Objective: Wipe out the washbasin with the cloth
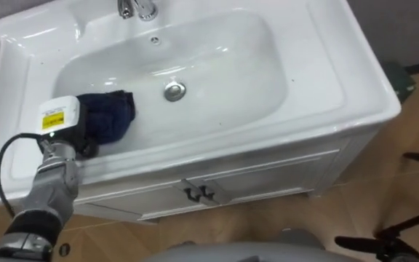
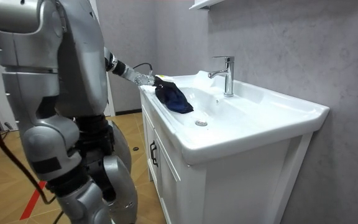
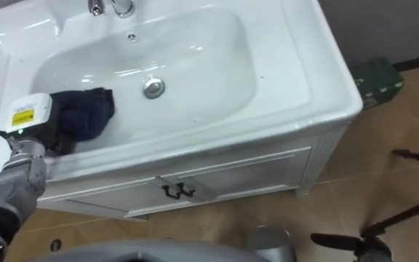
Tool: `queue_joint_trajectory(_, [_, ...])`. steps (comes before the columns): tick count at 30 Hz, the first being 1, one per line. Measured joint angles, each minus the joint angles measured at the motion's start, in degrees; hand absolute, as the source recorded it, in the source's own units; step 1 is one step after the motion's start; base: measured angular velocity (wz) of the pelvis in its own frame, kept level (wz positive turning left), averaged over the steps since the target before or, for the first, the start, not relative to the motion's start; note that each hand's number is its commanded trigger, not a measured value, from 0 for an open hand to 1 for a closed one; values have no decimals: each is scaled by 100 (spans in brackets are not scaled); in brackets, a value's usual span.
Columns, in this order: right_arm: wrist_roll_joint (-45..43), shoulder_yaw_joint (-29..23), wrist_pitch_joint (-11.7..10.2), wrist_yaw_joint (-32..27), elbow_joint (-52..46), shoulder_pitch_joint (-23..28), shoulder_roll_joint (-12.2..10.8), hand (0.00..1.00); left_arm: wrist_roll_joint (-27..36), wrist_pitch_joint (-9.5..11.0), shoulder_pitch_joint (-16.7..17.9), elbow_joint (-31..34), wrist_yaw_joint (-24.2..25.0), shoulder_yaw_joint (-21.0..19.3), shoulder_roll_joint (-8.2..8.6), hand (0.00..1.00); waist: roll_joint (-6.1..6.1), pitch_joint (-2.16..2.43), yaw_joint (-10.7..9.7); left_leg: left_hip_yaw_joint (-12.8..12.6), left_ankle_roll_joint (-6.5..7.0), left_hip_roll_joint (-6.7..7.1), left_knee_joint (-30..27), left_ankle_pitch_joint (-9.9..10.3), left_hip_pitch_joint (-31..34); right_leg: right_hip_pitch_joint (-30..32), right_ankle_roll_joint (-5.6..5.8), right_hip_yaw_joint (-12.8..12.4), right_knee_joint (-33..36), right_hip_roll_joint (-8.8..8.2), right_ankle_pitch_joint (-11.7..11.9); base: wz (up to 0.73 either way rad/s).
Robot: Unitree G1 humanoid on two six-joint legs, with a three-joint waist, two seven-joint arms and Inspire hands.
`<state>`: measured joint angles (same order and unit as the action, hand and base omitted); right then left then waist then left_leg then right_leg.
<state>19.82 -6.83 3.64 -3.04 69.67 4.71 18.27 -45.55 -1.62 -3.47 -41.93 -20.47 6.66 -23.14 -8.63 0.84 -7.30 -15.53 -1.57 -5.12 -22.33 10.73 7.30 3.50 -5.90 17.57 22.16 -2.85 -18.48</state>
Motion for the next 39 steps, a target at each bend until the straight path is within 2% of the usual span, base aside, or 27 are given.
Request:
queue_joint_trajectory(2, [-6, 9, -88, 0, -24, -16, -20, 0, 340, 3, 158, 225, 72, -65, 5, 100, 7, -5, 49, 19, -12, 11, 106, -8, -113, -105, 0, 47, -68, 4, 0, 6])
queue_joint_trajectory(5, [16, 81, -186, -3, -37, 55, -94, 0, 753, 59, 176, 568, 155, -273, 115, 100, 76, -47, 131, 104, -22, 24, 139, -13, -151, -244, 7, 275, -155, 0, -5, 29])
queue_joint_trajectory(8, [-20, 111, -320, -1, -39, 149, -227, 0, 786, 185, 201, 1429, 180, -674, 176, 100, 229, -149, 295, 195, -28, 24, 127, -17, -74, -258, 2, 393, -213, 14, -11, 29])
queue_joint_trajectory(9, [-15, 122, -378, 10, -40, 177, -273, 0, 784, 265, 205, 1722, 83, -808, 189, 100, 284, -154, 343, 206, -28, 30, 135, -17, -73, -287, 2, 440, -238, 13, -11, 19])
queue_joint_trajectory(10, [-15, 154, -441, 32, -35, 212, -313, 0, 780, 357, 209, 1969, -15, -942, 209, 100, 350, -135, 430, 231, -34, 37, 138, -13, -68, -299, 6, 448, -256, 12, -13, 15])
queue_joint_trajectory(12, [-74, 208, -555, 82, -35, 217, -361, 0, 752, 415, 216, 2406, -187, -1093, 292, 100, 412, -122, 441, 384, -62, 63, 70, 7, -3, -385, 28, 556, -331, 17, -1, 27])
queue_joint_trajectory(13, [-99, 221, -590, 85, -33, 227, -379, 0, 723, 450, 248, 2705, -347, -1098, 351, 100, 416, -118, 427, 463, -65, 88, 80, 9, 9, -464, 71, 645, -436, 29, 30, 40])
queue_joint_trajectory(16, [-122, 345, -620, 146, -18, 216, -413, 0, 719, 651, 370, 3284, -616, -1088, 382, 100, 412, -111, 431, 490, -72, 132, 157, 20, -124, -651, 150, 639, -584, 43, 103, 10])
queue_joint_trajectory(19, [-170, 345, -625, 270, 85, 214, -463, 0, 717, 764, 373, 3398, -914, -1089, 401, 100, 380, -91, 417, 525, -71, 204, 336, 21, -394, -901, 219, 634, -770, 37, 154, -1])
queue_joint_trajectory(22, [-291, 344, -627, 357, 88, 210, -480, 0, 647, 814, 372, 3450, -1047, -1108, 398, 100, 352, -71, 453, 538, -70, 243, 410, 21, -514, -956, 231, 616, -779, -1, 158, -6])
queue_joint_trajectory(26, [-469, 343, -675, 479, 94, 207, -478, 0, 428, 866, 372, 3644, -1050, -1155, 391, 100, 367, -83, 474, 542, -70, 251, 498, 21, -597, -989, 240, 595, -789, -1, 164, -4])
queue_joint_trajectory(31, [-716, 316, -678, 562, 163, 216, -463, 0, 202, 974, 379, 3573, -1053, -1187, 387, 100, 380, -97, 477, 634, -70, 275, 486, 21, -601, -1046, 251, 621, -858, 5, 170, 2])
queue_joint_trajectory(35, [-839, 279, -675, 556, 159, 266, -460, 0, 145, 983, 605, 3552, -1061, -1430, 352, 100, 368, -93, 506, 615, -70, 278, 502, 21, -617, -1047, 252, 605, -866, 8, 170, -1])
queue_joint_trajectory(39, [-1098, 131, -662, 508, 155, 353, -433, 0, -244, 913, 826, 3525, -1061, -1689, 317, 100, 337, -93, 635, 635, -70, 286, 522, 21, -625, -1058, 255, 601, -898, 10, 172, 0])
